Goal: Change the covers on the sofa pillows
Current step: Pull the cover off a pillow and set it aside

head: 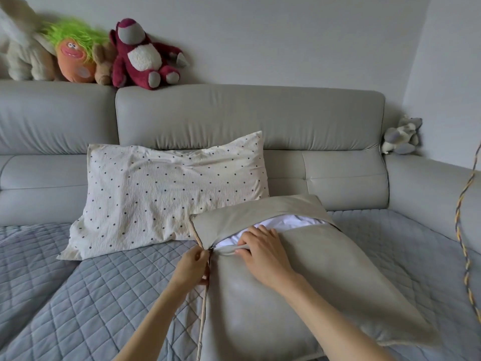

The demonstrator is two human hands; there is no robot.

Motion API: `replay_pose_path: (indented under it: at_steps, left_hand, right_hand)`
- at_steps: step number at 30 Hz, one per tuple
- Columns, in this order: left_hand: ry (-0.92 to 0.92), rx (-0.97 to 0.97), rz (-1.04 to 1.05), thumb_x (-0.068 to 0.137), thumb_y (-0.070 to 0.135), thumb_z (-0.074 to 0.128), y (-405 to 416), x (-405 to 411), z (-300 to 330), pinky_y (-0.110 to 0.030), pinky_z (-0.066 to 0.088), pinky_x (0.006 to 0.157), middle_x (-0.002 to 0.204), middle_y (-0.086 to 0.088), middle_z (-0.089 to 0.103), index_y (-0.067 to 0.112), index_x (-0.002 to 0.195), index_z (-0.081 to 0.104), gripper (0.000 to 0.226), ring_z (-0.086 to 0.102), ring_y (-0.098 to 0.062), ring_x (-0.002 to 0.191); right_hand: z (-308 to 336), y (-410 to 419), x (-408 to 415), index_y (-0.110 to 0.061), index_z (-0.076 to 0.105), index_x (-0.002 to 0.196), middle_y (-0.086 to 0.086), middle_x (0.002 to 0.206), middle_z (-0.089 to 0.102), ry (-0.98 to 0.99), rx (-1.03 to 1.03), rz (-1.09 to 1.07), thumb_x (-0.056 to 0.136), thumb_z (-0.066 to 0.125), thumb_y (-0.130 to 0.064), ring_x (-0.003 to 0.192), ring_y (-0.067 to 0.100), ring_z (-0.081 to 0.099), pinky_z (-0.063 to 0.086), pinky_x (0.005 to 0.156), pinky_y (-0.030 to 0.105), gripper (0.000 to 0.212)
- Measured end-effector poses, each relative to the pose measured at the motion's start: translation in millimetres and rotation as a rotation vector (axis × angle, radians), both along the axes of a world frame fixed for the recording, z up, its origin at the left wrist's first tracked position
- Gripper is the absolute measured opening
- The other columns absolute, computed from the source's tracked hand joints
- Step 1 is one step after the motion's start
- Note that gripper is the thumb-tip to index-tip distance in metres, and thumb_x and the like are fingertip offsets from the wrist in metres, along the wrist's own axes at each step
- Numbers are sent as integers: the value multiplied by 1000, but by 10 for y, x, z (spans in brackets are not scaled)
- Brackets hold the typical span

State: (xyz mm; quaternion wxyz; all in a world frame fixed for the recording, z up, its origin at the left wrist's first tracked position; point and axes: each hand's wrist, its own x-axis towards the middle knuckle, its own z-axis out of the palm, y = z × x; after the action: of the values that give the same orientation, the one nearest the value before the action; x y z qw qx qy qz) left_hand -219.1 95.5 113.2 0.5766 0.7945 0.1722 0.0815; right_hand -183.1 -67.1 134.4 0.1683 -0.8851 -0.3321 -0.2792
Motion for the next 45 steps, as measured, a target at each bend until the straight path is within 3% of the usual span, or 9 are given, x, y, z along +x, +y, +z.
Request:
replay_pose_path:
  at_steps: [8, 14, 18, 24, 28, 31, 35, 40, 45]
  left_hand:
    - [-13, -113, -75, 97, 15, 45, -64, -222, 98, -25, 53, 49, 68, -8, 51, 3, 82, 53, 20, 54, -17, 60]
    - [-367, 514, -159, 77, 48, 67, -52, -102, 564, -30, 48, 77, 101, -2, 52, 21, 108, 56, 43, 54, -21, 88]
    - [-370, 984, -91, 87, 39, 57, -219, -29, 599, -38, 49, 78, 113, -3, 52, 26, 117, 60, 33, 54, -24, 103]
    - [-236, 515, -76, 88, 9, 54, -162, -2, 690, -28, 41, 62, 69, -8, 62, 7, 86, 68, 14, 56, -27, 69]
    - [-78, 39, -282, 87, -3, 54, -134, -99, 966, -16, 47, 52, 64, -5, 56, 7, 76, 65, 18, 52, -10, 55]
    - [-63, 106, -409, 88, -1, 53, -172, -153, 1054, -23, 45, 65, 77, -10, 56, 1, 89, 64, 11, 52, -15, 68]
    - [-115, 190, -398, 89, 2, 53, -189, -177, 1044, -25, 41, 66, 73, -8, 56, 6, 82, 63, 13, 50, -15, 68]
    - [-172, 201, -444, 92, 7, 54, -141, -196, 934, -25, 39, 63, 70, -4, 56, 11, 82, 62, 14, 47, -14, 66]
    - [-222, 365, -364, 83, 30, 67, -185, -155, 858, -26, 39, 60, 66, -3, 59, 14, 72, 60, 21, 52, -14, 61]
  right_hand:
    - [8, -248, -226, -18, 60, 69, -6, 73, 56, 107, 185, 160, 78, 50, -38, 75, 8, 39, 25, 68, 25, 24]
    - [240, -423, -301, -16, 72, 79, -21, 71, 52, 247, 287, 208, 74, 60, -33, 78, 4, 46, 36, 79, 29, 21]
    - [233, -473, -407, -15, 71, 77, -23, 70, 51, 316, 266, 242, 73, 62, -34, 78, 1, 48, 37, 82, 26, 21]
    - [341, -501, -476, -14, 68, 73, -12, 71, 56, 411, 111, 216, 83, 68, -35, 76, 9, 54, 44, 78, 30, 22]
    - [425, -331, -482, -18, 66, 67, -12, 66, 54, 69, 293, 55, 77, 48, -57, 71, 14, 56, 44, 76, 34, 44]
    - [507, -141, -492, -17, 67, 87, -2, 90, 61, 14, 173, -169, 68, 59, -65, 91, 21, 57, 41, 82, 36, 53]
    - [420, 74, -510, -13, 60, 62, 2, 60, 61, -2, 37, -387, 36, 72, -77, 58, 23, 62, 49, 53, 35, 71]
    - [184, 6, -367, -16, 57, 69, 2, 49, 61, -82, -40, -286, 55, 77, -59, 47, 20, 61, 49, 60, 30, 49]
    - [155, -48, -381, -21, 60, 78, 2, 52, 64, 8, 50, -130, 83, 44, -39, 51, 21, 62, 28, 69, 30, 25]
